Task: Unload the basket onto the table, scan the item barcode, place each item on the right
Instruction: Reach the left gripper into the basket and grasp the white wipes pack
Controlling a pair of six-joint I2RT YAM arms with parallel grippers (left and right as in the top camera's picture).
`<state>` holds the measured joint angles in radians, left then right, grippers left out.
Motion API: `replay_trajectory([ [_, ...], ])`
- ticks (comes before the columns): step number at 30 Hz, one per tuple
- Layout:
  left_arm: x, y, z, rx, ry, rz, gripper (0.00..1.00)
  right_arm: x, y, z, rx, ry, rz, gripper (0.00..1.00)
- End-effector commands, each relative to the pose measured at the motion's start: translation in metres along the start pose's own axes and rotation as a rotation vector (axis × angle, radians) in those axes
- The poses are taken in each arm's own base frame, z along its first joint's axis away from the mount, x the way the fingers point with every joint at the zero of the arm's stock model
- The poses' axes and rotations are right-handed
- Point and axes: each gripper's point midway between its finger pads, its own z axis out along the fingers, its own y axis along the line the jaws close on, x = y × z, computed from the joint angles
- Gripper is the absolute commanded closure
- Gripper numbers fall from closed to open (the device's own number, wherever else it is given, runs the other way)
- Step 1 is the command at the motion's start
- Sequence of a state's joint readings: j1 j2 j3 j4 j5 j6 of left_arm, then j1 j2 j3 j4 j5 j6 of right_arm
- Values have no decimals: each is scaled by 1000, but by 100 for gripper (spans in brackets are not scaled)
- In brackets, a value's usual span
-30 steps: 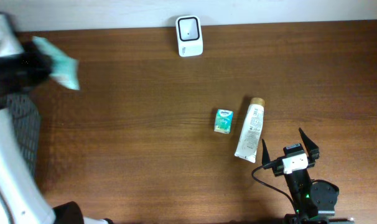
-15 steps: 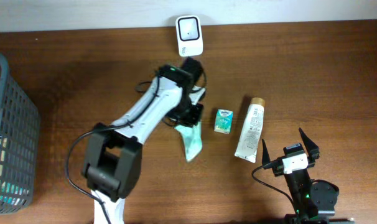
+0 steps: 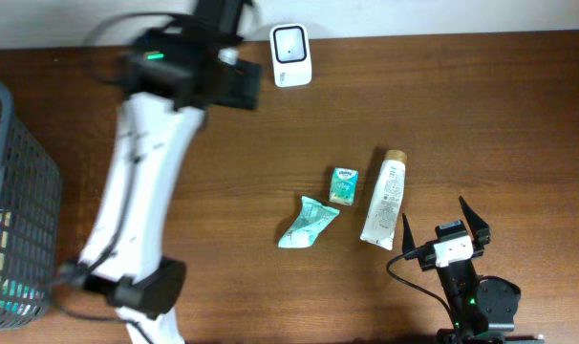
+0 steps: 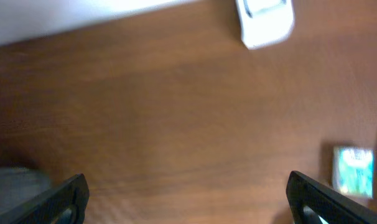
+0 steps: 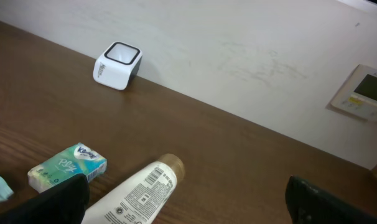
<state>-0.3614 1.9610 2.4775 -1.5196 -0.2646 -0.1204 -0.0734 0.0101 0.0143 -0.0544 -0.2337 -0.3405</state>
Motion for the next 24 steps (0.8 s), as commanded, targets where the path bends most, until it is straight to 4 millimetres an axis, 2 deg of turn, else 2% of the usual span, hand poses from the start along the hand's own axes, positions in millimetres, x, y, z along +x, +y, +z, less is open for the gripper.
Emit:
replay_trajectory([
  [1,-4,105,-69,-152,-163,-269,1,3,-1,0,7,3,5,2],
  [2,7,150,-85,-249,-186,-416,1,3,-1,0,7,3,5,1],
  [3,30,200,-102,-384,-198,-617,1,3,-1,0,7,3,5,1],
  [4,42,220,-108,-435,-194,-694,1,3,-1,0,7,3,5,1],
  [5,62,249,-113,-499,-180,-805,1,3,-1,0,7,3,5,1],
  [7,96,290,-118,-600,-147,-990,1,3,-1,0,7,3,5,2],
  [9,118,313,-115,-658,-118,-1088,1,3,-1,0,7,3,5,1],
  [11,145,338,-99,-714,-55,-1158,0,3,-1,0,7,3,5,1],
  [13,170,352,-72,-726,23,-1201,1,3,-1,0,7,3,5,1],
  [16,217,375,-19,-756,135,-1232,1,3,-1,0,7,3,5,1],
  [17,227,381,1,-720,155,-1189,1,3,-1,0,7,3,5,1],
  [18,232,385,12,-697,164,-1161,1,3,-1,0,7,3,5,1],
  [19,246,392,31,-666,185,-1108,1,3,-1,0,7,3,5,1],
  [22,285,406,63,-634,234,-1058,1,3,-1,0,7,3,5,1],
  [24,305,409,84,-592,279,-1020,0,3,-1,0,7,3,5,1],
])
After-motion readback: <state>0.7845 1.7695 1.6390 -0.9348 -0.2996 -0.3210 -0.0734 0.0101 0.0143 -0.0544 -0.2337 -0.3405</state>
